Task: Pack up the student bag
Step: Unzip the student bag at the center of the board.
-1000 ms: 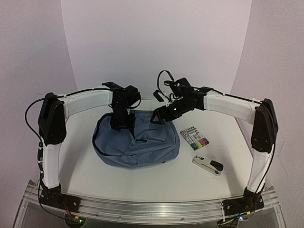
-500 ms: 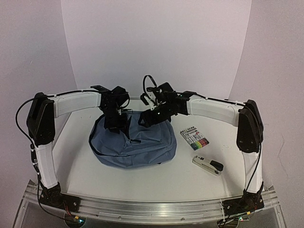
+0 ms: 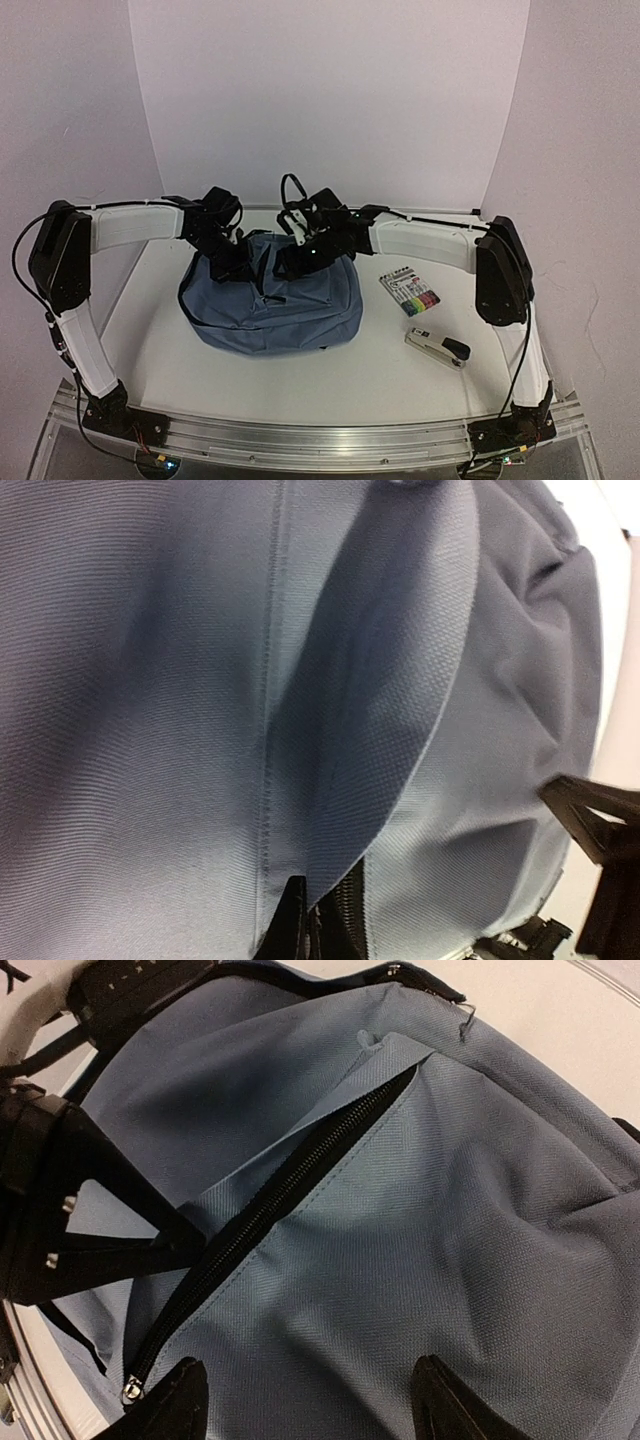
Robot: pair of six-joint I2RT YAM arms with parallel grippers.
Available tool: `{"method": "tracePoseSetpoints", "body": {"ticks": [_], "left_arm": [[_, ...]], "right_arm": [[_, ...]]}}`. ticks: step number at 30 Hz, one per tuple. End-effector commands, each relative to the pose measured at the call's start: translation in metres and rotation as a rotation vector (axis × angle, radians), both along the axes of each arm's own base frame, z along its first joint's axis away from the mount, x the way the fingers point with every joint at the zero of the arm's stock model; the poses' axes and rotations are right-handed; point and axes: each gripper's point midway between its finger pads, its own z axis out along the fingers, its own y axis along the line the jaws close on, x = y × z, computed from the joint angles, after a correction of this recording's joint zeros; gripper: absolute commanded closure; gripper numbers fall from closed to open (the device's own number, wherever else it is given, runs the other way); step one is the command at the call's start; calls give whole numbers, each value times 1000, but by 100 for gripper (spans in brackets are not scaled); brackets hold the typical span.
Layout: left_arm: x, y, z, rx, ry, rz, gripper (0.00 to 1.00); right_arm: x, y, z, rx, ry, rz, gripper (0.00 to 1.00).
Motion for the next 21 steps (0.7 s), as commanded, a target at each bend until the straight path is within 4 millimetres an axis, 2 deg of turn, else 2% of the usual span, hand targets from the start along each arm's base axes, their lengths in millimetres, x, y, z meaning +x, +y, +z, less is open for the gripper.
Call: {"method": "tracePoseSetpoints", "body": {"ticks": [1,4,6,8,10,17,19,21], "left_arm": [[8,-14,54,-140,-154,-52,100],[6,-9,63,-149,-175,-52,100],[5,-6,62,-143,-173,-53,100],[4,-5,57,-138,-158,-57,100],[3,-9,51,-149,-138,-68,100],[9,-21,47,-192,-121,-86,100],[10,-23,49,-195,-122,-92,100],[10,-24,49,-198,-120,-100,100]], "right_arm": [[15,-13,-4,-27,-40,-33,32],[20,-35,-19,-81,-35,-53,35],[20,-47,-31,-116,-28,-49,35],[17,-53,-32,-124,-25,-28,35],[10,-49,-20,-79,-16,32,35],[-30,-29,51,108,-82,285,37],[-47,-23,62,130,-109,351,38],[-68,-15,65,126,-138,423,40]]}}
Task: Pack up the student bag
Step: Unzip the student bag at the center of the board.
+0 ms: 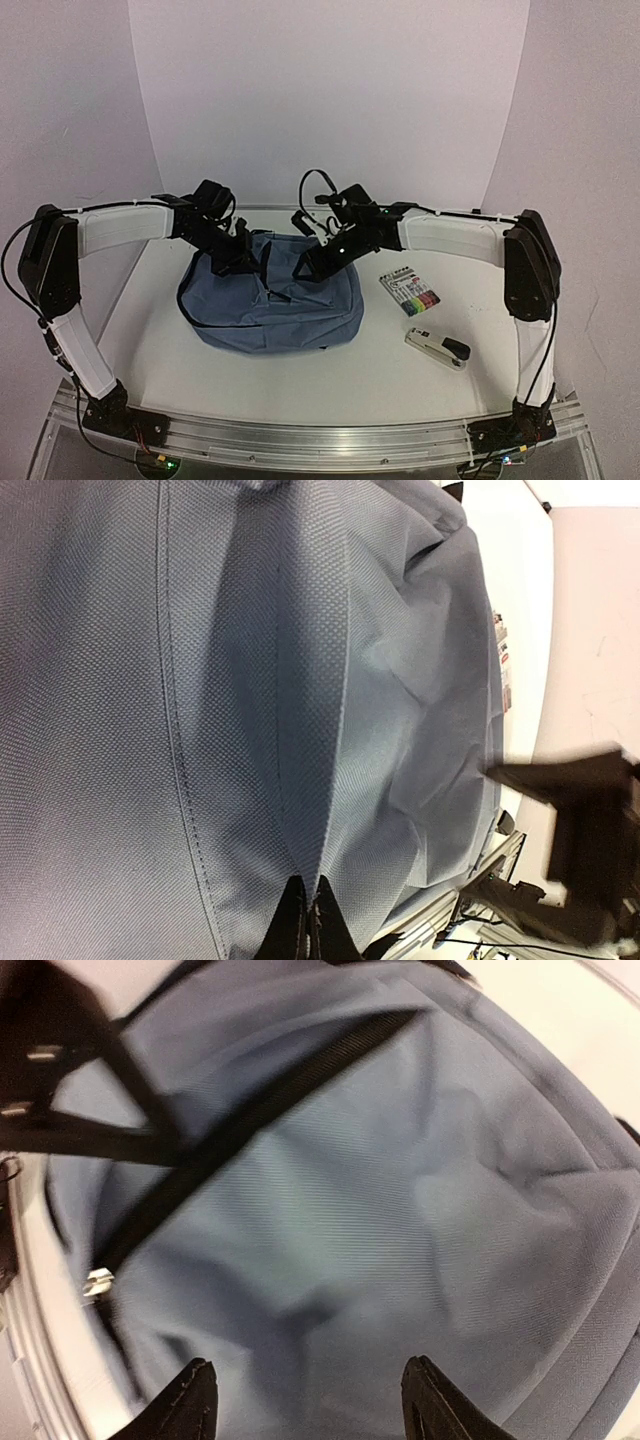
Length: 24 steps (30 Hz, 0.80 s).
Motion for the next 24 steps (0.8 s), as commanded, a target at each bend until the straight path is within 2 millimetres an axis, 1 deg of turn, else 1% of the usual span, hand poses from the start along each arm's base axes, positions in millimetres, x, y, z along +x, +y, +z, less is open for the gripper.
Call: {"method": "tracePoseSetpoints", "body": {"ticks": [1,3,5,9,13,17,19,21,23,24], "left_arm": [[11,-10,18,-51,-54,-35,100],[11,-10,19,-53,-55,-36,100],[10,-10,20,-52,-56,-36,100],[8,-9,21,-57,-57,-39,100],[7,-9,23,-60,-59,-45,100],[6,-9,24,-61,-63,-48,100],[6,-9,24,-62,-63,-48,100],[6,-9,24,-61,-63,-47,100],[6,-8,24,-58,-65,-45,100],[5,-7,24,-55,-64,-44,99]], "right_arm": [[-55,25,51,99,-110,232,40],[-66,31,45,86,-113,257,40],[-69,35,37,64,-118,259,40],[-63,41,18,21,-127,245,40],[-56,42,1,-20,-135,230,40],[-50,43,-10,-45,-134,209,41],[-50,43,-13,-46,-126,209,47],[-52,43,-14,-44,-121,212,58],[-52,44,-11,-41,-126,217,73],[-52,45,-6,-33,-133,220,82]]}}
